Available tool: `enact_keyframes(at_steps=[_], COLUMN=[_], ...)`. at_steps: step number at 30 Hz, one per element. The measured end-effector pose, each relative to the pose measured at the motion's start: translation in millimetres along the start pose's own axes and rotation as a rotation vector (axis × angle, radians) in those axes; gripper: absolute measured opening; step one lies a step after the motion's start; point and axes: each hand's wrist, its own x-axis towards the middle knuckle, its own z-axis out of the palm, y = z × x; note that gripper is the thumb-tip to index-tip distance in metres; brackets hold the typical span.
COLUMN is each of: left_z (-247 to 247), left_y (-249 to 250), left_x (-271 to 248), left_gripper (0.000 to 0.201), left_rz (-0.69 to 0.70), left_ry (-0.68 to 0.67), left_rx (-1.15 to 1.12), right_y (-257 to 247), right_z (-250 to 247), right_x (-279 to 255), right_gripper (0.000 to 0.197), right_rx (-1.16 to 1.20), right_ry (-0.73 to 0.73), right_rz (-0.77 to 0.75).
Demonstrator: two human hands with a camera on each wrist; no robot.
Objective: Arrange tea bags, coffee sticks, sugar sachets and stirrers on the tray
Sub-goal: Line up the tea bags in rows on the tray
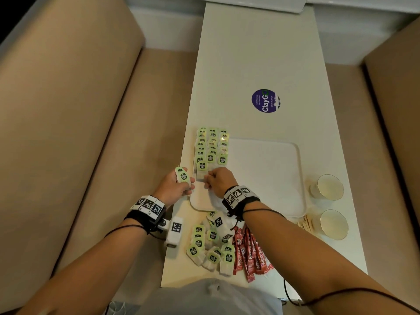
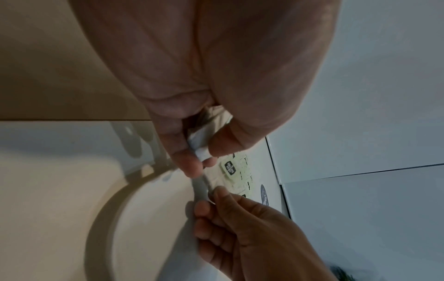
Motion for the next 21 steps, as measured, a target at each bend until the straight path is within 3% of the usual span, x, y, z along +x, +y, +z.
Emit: enact_keyframes(at_steps=[9,14,21], left_z=[-2.8,-4.1,-7.4], left_y=[-2.0,-1.5,0.2], left_x=[-0.2,0.8,0.9], left_gripper=[0.044,0.050,0.033], left_rz=[0.018,0.013,0.058], left_ry=[-0.092,-0.056,-0.015], left_rx=[-0.002,-0.027,0.009], right_y=[-8.2,-11.0,-7.1], right_z=[0.6,3.1,4.2], right_x=[8.2,11.0,0.4], right_gripper=[0.031,0.032,0.031], right_rx=[-0.089,-0.137,-0.081], right_ry=[-0.020,0.025,0.094], right_rz=[0.028,0.053,0.018])
